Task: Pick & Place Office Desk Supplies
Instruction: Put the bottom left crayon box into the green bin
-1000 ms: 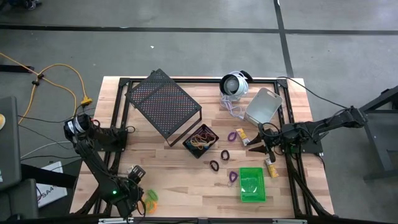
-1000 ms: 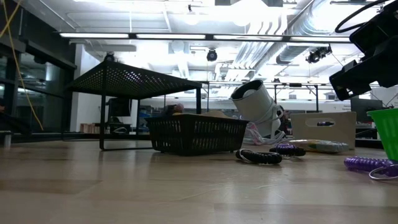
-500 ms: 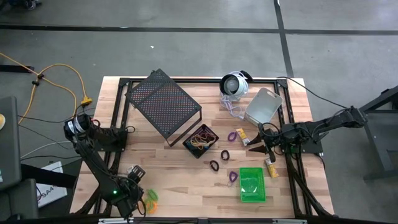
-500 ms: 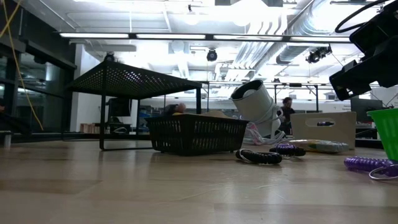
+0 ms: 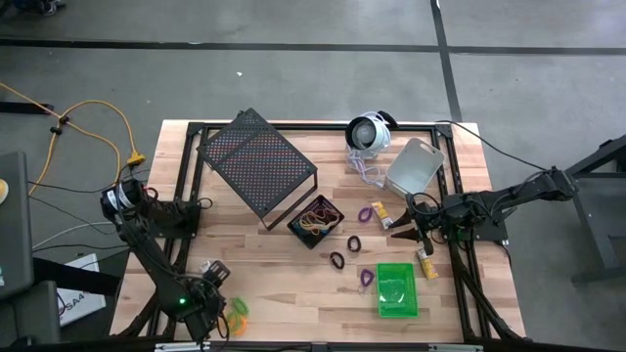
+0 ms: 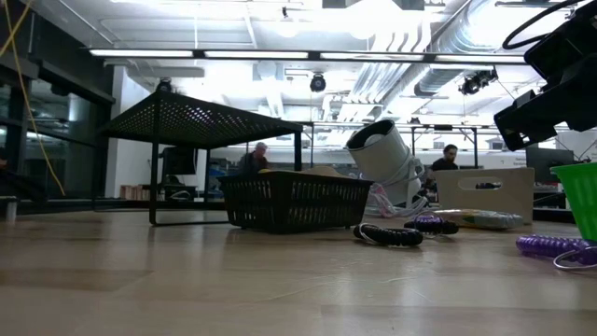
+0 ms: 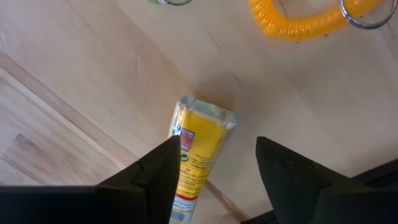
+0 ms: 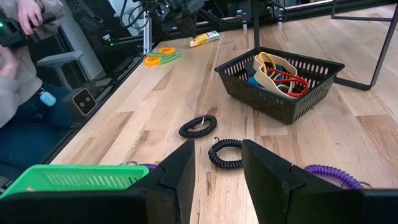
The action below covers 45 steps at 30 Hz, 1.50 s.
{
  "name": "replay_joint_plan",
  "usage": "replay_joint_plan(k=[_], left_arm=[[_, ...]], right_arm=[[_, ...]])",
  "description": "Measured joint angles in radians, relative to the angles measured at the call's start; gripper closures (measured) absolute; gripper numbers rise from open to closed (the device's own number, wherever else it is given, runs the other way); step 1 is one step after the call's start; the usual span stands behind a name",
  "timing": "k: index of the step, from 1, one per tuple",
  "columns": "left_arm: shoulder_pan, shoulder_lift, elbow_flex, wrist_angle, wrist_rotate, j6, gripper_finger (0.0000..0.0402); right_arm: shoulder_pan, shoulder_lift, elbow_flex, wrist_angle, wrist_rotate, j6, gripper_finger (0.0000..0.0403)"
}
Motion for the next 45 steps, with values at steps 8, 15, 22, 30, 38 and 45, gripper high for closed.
replay_joint_plan(k=[8, 15, 22, 30, 38, 45], left_arm=[[0.002, 0.0, 0.0, 0.0, -0.037, 0.085, 0.0173], [0.002, 0.0, -0.001, 0.0, -0.037, 0.093, 0.0173], [0.016, 0.041, -0.004, -0.003, -0.037, 0.099, 0.0173], [0.027, 0.076, -0.005, -0.01, -0.015, 0.105, 0.0173], [0.026, 0.085, -0.005, -0.008, -0.004, 0.103, 0.0185], [0.026, 0.085, -0.005, -0.008, -0.01, 0.102, 0.0217]], right_arm=[[0.0, 0.0, 0.0, 0.0, 0.0, 0.0, 0.0283], [0.0, 0.0, 0.0, 0.0, 0.0, 0.0, 0.0283], [0.0, 0.0, 0.0, 0.0, 0.0, 0.0, 0.0283], [0.0, 0.0, 0.0, 0.0, 0.0, 0.0, 0.0283], [0.0, 0.0, 0.0, 0.0, 0.0, 0.0, 0.0283], [0.0, 0.0, 0.0, 0.0, 0.0, 0.0, 0.0283]])
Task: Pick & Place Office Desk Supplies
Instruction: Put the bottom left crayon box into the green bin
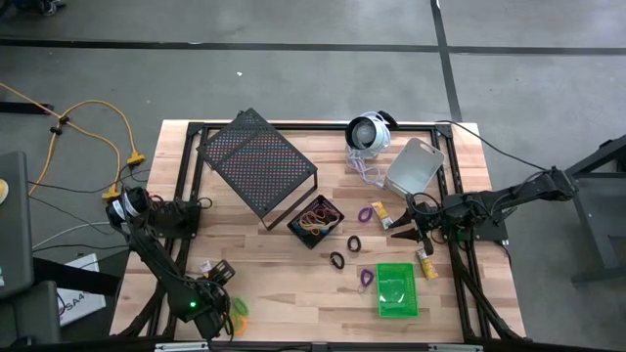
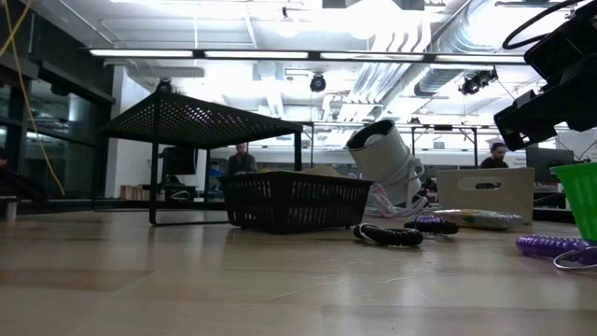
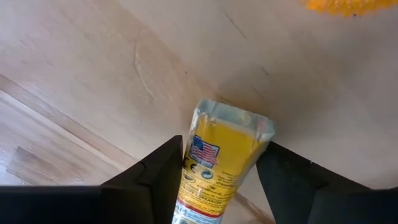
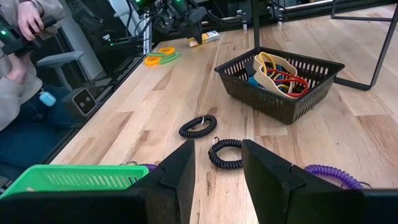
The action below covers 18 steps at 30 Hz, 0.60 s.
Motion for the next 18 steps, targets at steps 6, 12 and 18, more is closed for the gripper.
replay_joint_plan(k=[6, 12, 18], left_arm=[[0.0, 0.0, 0.0, 0.0, -0.002, -0.002, 0.0249], [0.0, 0.0, 0.0, 0.0, -0.003, -0.002, 0.0273], [0.003, 0.0, 0.0, -0.001, -0.003, -0.018, 0.0281]], right_arm=[[0.0, 0.0, 0.0, 0.0, 0.0, 0.0, 0.0283], [0.0, 0.0, 0.0, 0.0, 0.0, 0.0, 0.0283], [0.0, 0.0, 0.0, 0.0, 0.0, 0.0, 0.0283]])
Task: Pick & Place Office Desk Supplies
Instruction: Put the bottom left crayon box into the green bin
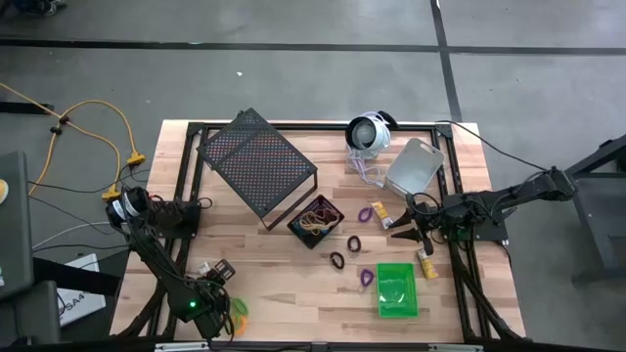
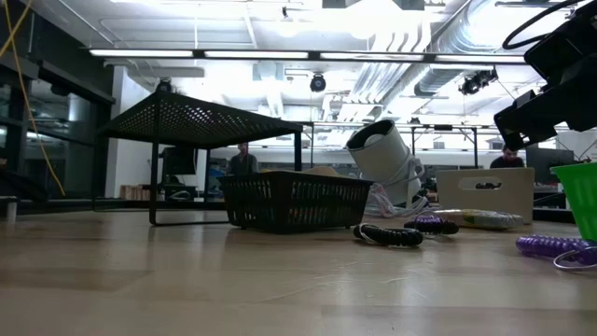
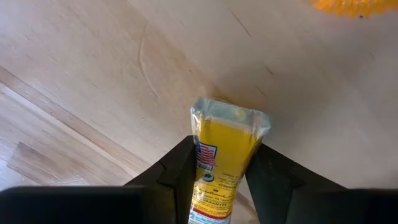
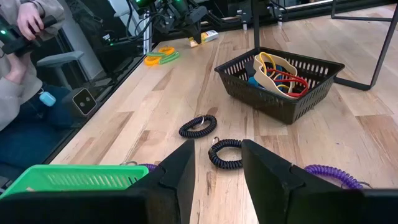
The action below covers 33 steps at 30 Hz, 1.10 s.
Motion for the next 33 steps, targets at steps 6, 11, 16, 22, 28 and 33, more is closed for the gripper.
replay_joint_plan(k=[6, 11, 16, 22, 28, 33], left_arm=[[0.04, -0.012, 0.005, 0.003, 0.0, -0.001, 0.0282], [0.087, -0.048, 0.02, 0.003, -0.002, 0.034, 0.0282], [0.137, -0.086, 0.056, 0.002, -0.021, 0.101, 0.0282], [0.203, -0.131, 0.112, 0.012, -0.108, 0.175, 0.0282], [0.295, -0.135, 0.186, 0.058, -0.198, 0.191, 0.0282], [0.368, -0.135, 0.2, 0.213, -0.202, 0.207, 0.0282]], right_arm=[[0.0, 0.0, 0.0, 0.0, 0.0, 0.0, 0.0283], [0.0, 0.0, 0.0, 0.0, 0.0, 0.0, 0.0283], [0.0, 0.0, 0.0, 0.0, 0.0, 0.0, 0.0283], [0.0, 0.0, 0.0, 0.0, 0.0, 0.0, 0.0283], [0.0, 0.0, 0.0, 0.0, 0.0, 0.0, 0.0283], [0.0, 0.0, 0.0, 0.0, 0.0, 0.0, 0.0283]])
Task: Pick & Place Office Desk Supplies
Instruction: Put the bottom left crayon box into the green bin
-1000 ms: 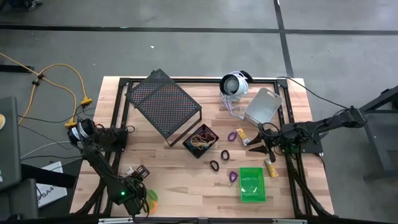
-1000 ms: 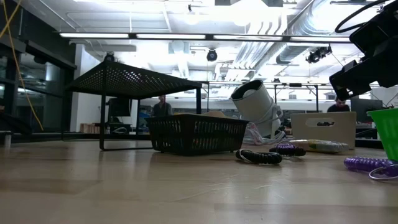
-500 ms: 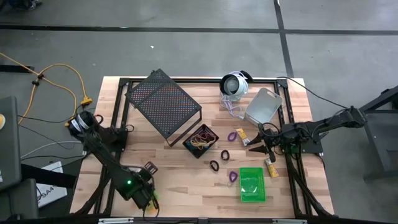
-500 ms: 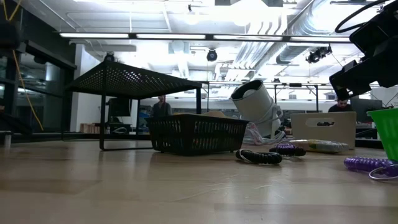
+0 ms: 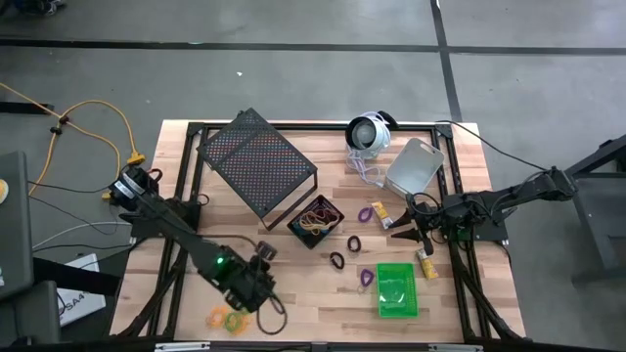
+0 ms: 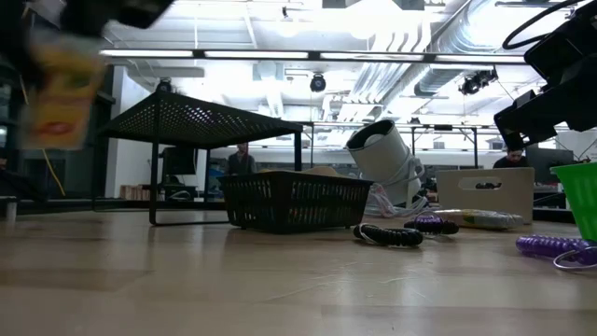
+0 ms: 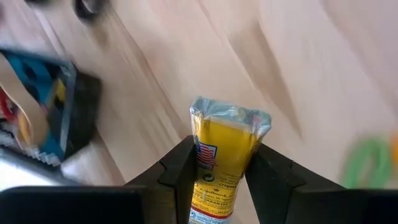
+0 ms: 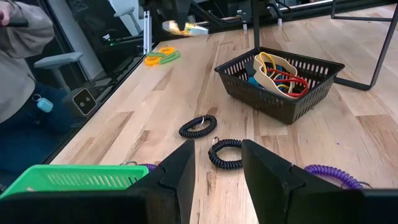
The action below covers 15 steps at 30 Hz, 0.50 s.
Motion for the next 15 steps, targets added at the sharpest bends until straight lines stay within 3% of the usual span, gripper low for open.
replay_joint_plan(k=[15], left_arm=[[0.128, 0.003, 0.0, 0.455, -0.001, 0.038, 0.0282]], right_arm=[[0.0, 0.0, 0.0, 0.0, 0.0, 0.0, 0.0283]])
